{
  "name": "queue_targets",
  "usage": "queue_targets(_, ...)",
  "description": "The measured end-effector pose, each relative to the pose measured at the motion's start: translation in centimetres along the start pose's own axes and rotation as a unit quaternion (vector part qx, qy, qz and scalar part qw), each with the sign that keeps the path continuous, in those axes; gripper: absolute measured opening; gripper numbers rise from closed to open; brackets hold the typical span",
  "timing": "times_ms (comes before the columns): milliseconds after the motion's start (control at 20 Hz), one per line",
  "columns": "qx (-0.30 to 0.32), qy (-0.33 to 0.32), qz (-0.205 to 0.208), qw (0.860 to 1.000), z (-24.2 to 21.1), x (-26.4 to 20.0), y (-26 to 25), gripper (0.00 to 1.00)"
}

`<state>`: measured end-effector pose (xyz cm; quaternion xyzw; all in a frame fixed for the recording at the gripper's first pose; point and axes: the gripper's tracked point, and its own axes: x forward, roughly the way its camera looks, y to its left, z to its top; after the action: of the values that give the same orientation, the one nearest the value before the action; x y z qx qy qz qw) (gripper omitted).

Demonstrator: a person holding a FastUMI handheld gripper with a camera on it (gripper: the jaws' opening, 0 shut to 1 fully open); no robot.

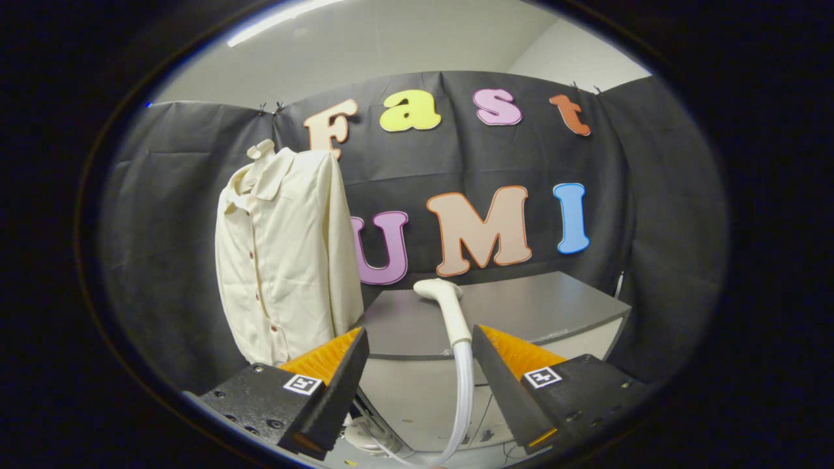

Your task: Iron the clothes twice with a garment steamer, once on the left side and once on the right side.

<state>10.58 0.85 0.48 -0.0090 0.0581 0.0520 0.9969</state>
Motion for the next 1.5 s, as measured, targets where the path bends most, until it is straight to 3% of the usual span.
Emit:
queue_targets(700,-0.033,0.104,-0.022,0.994,2.4,17.4,-2.8,0.97)
queue_targets(1100,-0.014,0.202,-0.036,0.979,0.5,22.7,-4.0,0.97)
queue_targets(1200,-0.014,0.214,-0.04,0.976,0.7,23.5,-4.2,0.85)
queue_targets(1350,-0.015,0.245,-0.047,0.968,0.1,23.9,-4.7,0.57)
queue_targets(1400,-0.008,0.257,-0.046,0.965,-0.3,24.1,-4.7,0.52)
queue_targets(1500,0.007,0.288,-0.04,0.957,-1.2,24.2,-4.7,0.5)
